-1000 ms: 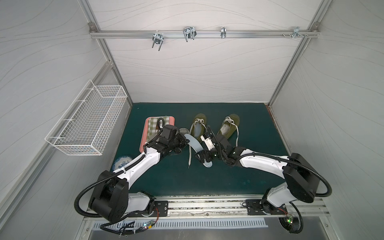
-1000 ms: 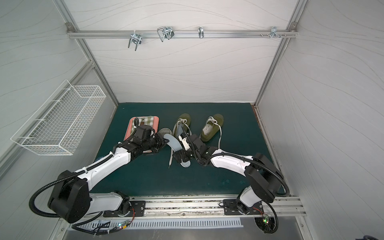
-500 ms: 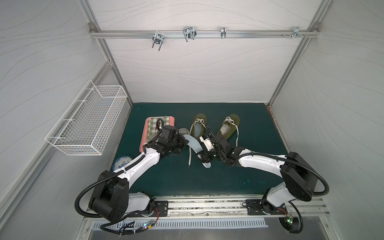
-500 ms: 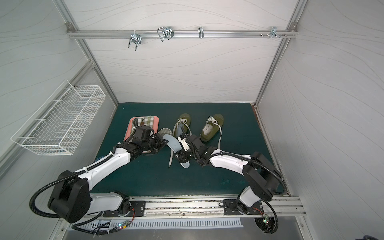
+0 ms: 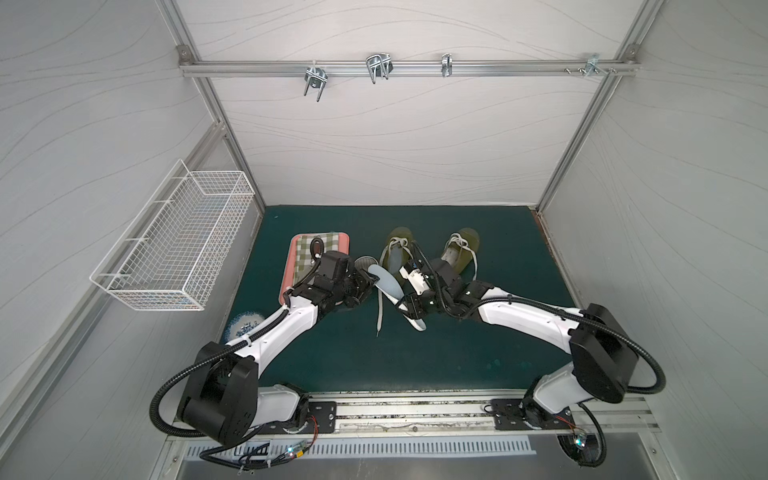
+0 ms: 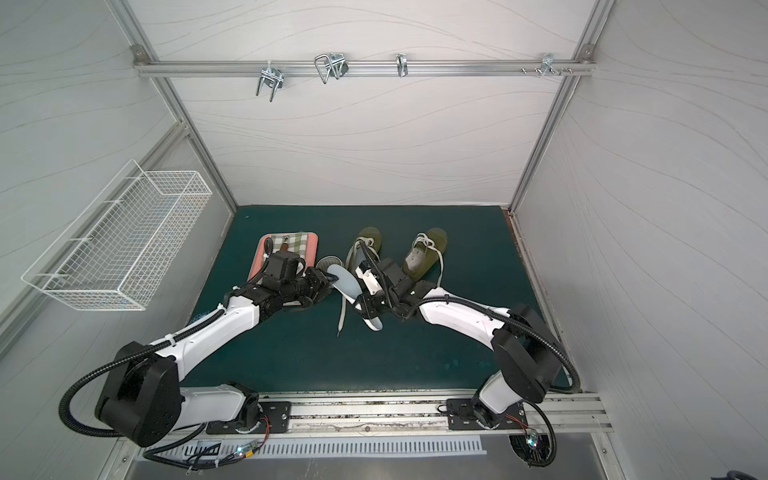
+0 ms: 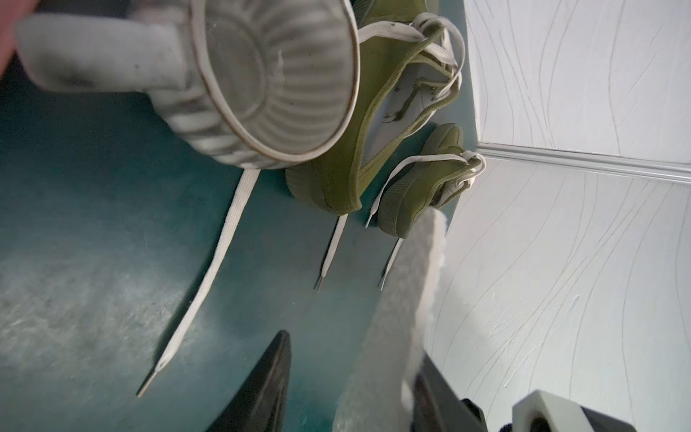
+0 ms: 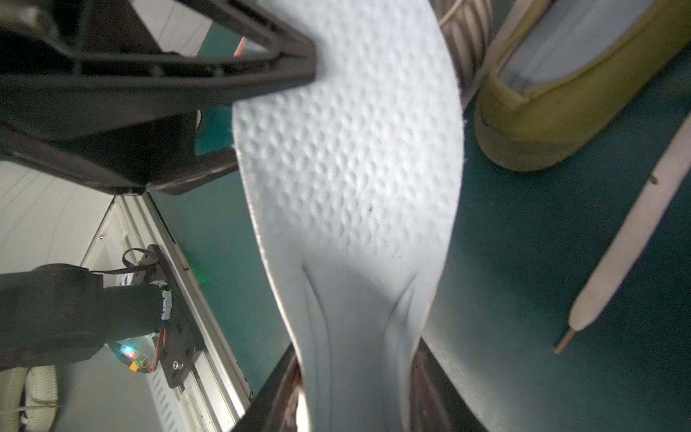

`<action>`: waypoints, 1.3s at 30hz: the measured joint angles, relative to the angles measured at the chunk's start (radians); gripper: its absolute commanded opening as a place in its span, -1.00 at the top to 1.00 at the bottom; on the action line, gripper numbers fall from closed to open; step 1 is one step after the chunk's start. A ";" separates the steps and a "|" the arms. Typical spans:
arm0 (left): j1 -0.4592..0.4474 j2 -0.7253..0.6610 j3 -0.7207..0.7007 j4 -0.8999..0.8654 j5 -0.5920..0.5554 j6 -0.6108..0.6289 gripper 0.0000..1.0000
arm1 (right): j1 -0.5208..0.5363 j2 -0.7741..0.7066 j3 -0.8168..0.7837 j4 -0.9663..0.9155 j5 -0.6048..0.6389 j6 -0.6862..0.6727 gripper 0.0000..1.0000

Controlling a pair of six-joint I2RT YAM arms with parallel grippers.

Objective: Insert the insole into the shoe
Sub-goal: Pick up the insole from the center of the board, then move the shoe to the center of the board.

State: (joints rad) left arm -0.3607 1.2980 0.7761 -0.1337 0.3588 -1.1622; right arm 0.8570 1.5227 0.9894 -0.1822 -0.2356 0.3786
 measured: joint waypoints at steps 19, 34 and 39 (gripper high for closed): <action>-0.022 0.211 0.288 -0.111 0.096 0.229 -0.12 | -0.412 -0.285 0.026 -0.415 -0.011 -0.055 0.25; -0.278 0.684 0.904 -0.363 -0.043 0.467 -0.08 | -0.660 -0.472 -0.051 -0.550 -0.043 -0.064 0.38; -0.292 0.888 1.122 -0.412 -0.058 0.544 -0.03 | -0.701 -0.487 -0.068 -0.562 -0.056 -0.065 0.40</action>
State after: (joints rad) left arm -0.6525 2.1857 1.8980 -0.5453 0.3004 -0.6182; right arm 0.1558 1.0359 0.9215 -0.7437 -0.2920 0.3138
